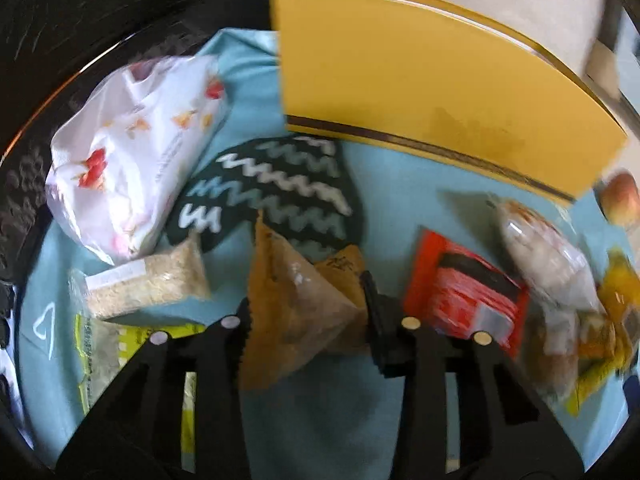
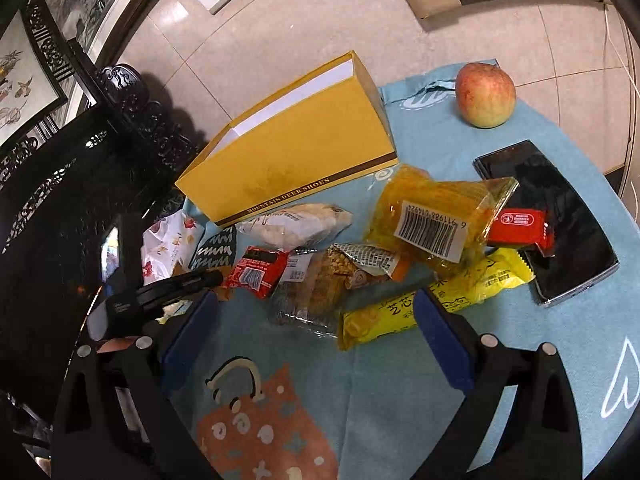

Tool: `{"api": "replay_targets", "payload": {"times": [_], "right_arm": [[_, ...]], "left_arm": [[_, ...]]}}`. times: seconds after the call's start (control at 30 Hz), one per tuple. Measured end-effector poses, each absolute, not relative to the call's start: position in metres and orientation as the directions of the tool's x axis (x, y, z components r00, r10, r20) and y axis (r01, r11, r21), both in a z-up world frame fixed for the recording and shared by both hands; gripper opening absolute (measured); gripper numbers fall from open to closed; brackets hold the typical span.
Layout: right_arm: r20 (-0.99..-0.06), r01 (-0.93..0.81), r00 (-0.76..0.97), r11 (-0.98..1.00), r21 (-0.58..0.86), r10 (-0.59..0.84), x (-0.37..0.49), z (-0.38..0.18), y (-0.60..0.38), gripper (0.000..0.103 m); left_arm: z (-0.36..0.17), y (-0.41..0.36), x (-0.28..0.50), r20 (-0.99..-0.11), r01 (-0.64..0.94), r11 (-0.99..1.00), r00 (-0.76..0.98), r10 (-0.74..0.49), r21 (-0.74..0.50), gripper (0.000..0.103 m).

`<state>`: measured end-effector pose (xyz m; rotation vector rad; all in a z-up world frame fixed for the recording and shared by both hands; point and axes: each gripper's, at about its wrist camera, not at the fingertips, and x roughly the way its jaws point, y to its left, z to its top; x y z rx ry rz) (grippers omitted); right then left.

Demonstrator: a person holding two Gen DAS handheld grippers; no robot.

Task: Organize snacks
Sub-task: 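Move both tools back over the snack pile, then grasp the brown triangular snack with the left tool while the right tool grasps the yellow bar pack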

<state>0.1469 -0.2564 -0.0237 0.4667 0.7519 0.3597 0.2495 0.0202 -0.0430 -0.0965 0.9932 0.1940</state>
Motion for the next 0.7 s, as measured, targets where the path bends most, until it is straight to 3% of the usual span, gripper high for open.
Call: {"api": "replay_targets", "payload": {"times": [0.23, 0.53, 0.7], "right_arm": [[-0.583, -0.094, 0.698, 0.860, 0.501, 0.416, 0.151, -0.024, -0.269, 0.098], [-0.663, -0.128, 0.686, 0.946, 0.297, 0.300, 0.155, -0.031, -0.259, 0.098], [-0.730, -0.134, 0.616, 0.952, 0.274, 0.296, 0.158, -0.042, -0.248, 0.098]], "left_arm": [[-0.027, 0.016, 0.220, -0.822, -0.180, 0.983, 0.565, 0.068, -0.043, 0.038], [-0.030, -0.002, 0.186, -0.785, -0.108, 0.992, 0.619, 0.013, -0.069, 0.038], [-0.030, -0.006, 0.182, -0.776, -0.057, 0.996, 0.630, -0.021, -0.073, 0.038]]}}
